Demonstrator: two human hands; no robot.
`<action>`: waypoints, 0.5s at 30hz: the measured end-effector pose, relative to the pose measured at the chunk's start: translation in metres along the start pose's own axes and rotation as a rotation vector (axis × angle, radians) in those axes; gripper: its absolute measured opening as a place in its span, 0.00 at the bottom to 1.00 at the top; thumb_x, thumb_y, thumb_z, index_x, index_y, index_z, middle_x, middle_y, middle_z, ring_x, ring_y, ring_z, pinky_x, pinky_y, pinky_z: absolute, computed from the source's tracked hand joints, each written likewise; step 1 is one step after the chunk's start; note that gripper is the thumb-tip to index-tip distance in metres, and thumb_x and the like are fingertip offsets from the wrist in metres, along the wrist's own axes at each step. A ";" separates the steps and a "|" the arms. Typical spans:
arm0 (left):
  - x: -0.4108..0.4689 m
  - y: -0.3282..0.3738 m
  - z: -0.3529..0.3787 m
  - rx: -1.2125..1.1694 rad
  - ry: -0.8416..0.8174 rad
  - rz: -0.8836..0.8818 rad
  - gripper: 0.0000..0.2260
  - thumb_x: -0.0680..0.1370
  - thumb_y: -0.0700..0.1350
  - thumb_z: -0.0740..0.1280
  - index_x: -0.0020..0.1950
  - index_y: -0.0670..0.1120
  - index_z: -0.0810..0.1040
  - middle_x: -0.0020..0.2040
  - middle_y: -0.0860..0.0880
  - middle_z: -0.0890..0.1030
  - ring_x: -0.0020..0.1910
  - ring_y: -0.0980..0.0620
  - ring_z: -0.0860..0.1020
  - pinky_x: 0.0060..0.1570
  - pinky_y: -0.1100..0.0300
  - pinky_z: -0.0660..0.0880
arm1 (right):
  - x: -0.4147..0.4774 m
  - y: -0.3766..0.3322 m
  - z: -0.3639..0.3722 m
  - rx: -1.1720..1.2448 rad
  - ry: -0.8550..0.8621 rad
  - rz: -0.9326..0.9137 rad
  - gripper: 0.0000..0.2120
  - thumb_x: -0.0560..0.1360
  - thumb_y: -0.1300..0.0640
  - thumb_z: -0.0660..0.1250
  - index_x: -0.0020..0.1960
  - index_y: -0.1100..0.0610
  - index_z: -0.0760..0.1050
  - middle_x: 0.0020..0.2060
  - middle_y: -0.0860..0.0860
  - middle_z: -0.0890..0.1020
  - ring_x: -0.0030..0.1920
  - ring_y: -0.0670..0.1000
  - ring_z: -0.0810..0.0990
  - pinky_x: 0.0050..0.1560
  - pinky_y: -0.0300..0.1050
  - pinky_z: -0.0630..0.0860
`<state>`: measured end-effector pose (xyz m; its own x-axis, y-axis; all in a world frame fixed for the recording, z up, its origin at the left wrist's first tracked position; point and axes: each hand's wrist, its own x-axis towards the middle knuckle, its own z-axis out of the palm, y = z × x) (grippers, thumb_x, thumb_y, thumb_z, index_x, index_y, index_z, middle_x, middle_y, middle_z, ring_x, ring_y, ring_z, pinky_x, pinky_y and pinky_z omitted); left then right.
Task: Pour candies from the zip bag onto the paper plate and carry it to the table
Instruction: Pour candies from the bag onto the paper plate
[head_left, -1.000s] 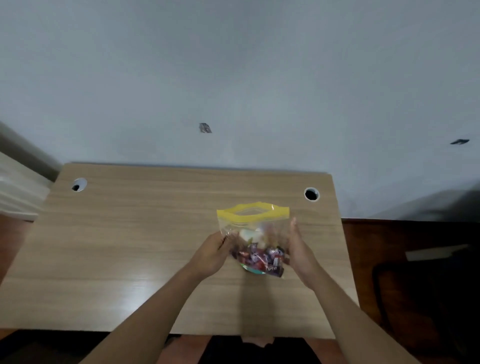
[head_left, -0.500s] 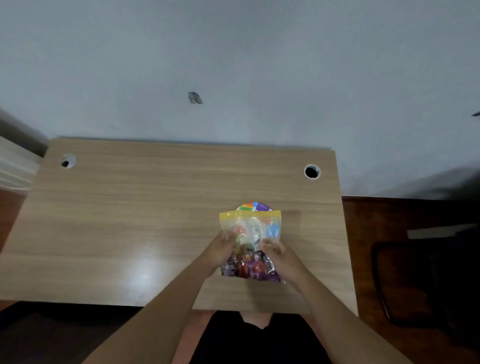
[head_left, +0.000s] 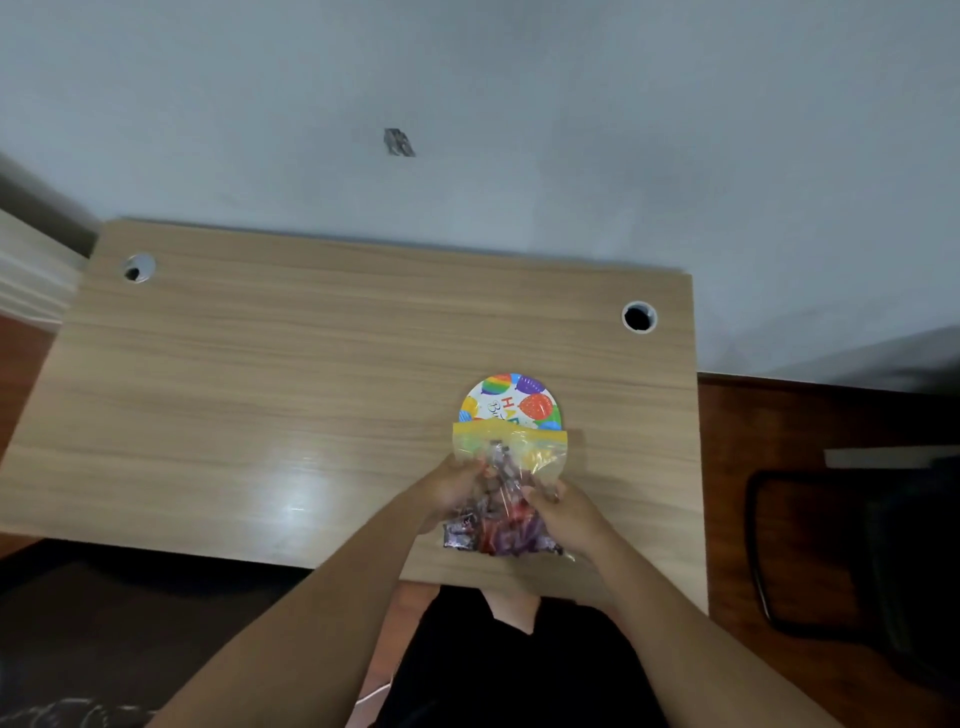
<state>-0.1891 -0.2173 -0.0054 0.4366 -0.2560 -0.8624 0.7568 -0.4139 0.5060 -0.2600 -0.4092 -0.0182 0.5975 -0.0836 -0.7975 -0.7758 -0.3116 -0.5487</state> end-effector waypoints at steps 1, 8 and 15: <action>-0.001 -0.001 0.002 -0.003 -0.005 0.010 0.16 0.89 0.56 0.58 0.67 0.51 0.79 0.51 0.51 0.85 0.43 0.57 0.82 0.35 0.62 0.80 | 0.001 0.003 0.000 -0.006 -0.002 0.000 0.17 0.86 0.53 0.67 0.71 0.60 0.79 0.58 0.51 0.85 0.59 0.51 0.83 0.54 0.42 0.76; -0.005 -0.006 0.007 -0.052 0.010 0.001 0.12 0.90 0.52 0.55 0.71 0.54 0.73 0.52 0.50 0.84 0.40 0.56 0.82 0.39 0.59 0.78 | 0.003 0.010 -0.003 -0.032 -0.047 -0.015 0.17 0.86 0.50 0.67 0.70 0.58 0.80 0.61 0.54 0.87 0.61 0.56 0.85 0.64 0.49 0.78; -0.009 -0.006 0.012 -0.104 0.022 -0.045 0.11 0.89 0.50 0.60 0.55 0.50 0.81 0.49 0.48 0.84 0.41 0.55 0.80 0.33 0.64 0.79 | 0.008 0.015 -0.009 -0.008 -0.023 -0.006 0.06 0.87 0.54 0.65 0.57 0.54 0.79 0.48 0.52 0.84 0.45 0.49 0.82 0.35 0.30 0.75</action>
<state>-0.2031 -0.2230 -0.0005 0.4110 -0.2197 -0.8848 0.8215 -0.3316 0.4639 -0.2645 -0.4233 -0.0305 0.5969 -0.0596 -0.8001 -0.7708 -0.3195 -0.5512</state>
